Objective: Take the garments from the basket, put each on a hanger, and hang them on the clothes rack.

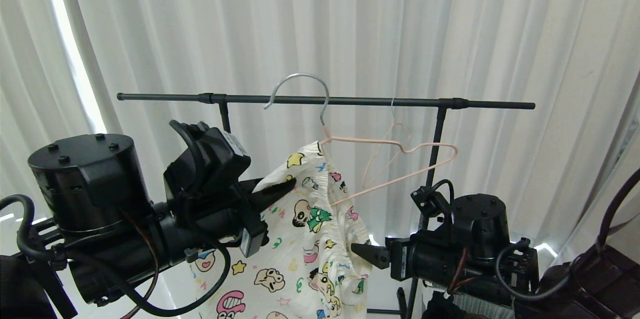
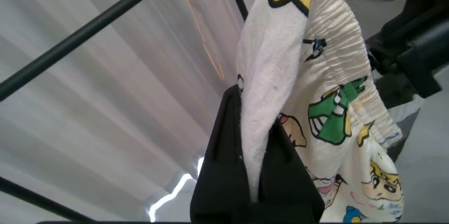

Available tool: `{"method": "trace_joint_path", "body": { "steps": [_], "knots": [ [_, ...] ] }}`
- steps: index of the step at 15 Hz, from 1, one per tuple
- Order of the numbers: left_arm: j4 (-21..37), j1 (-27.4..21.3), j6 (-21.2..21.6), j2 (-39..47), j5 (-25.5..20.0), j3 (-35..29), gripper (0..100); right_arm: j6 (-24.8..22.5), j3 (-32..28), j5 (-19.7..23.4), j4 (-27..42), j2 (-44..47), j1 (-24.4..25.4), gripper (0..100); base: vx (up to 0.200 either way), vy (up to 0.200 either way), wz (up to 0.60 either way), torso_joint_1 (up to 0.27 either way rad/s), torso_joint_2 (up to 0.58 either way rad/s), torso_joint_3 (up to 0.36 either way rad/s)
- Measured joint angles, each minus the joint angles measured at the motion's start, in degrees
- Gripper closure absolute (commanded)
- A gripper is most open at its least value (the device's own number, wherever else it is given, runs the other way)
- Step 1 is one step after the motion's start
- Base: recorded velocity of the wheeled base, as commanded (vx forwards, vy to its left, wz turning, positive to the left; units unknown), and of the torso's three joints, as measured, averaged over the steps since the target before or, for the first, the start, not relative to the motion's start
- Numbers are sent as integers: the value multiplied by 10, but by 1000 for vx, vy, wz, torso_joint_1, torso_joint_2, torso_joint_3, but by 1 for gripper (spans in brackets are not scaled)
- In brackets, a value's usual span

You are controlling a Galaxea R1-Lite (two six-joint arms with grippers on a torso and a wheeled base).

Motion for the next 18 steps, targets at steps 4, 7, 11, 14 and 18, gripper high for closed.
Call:
{"method": "trace_joint_path", "body": {
  "steps": [4, 7, 11, 14, 18],
  "knots": [
    [0, 2, -2, 9, 21, -4, 100, -2, 2, -38, 0, 9, -7, 100, 0, 0, 0, 0, 0, 0],
    [0, 10, -17, 16, 39, -4, 100, -19, 20, -48, 0, 9, -13, 100, 0, 0, 0, 0, 0, 0],
    [1, 12, -21, 20, 40, 3, 100, -41, 27, -57, -1, 7, -16, 100, 0, 0, 0, 0, 0, 0],
    [0, 16, -21, 20, 46, 46, 100, -72, 28, -95, 0, 5, -47, 100, 0, 0, 0, 0, 0, 0],
    [0, 28, -22, 17, 45, 98, 100, -148, 34, -100, 9, -16, -127, 100, 0, 0, 0, 0, 0, 0]
  ]
}}
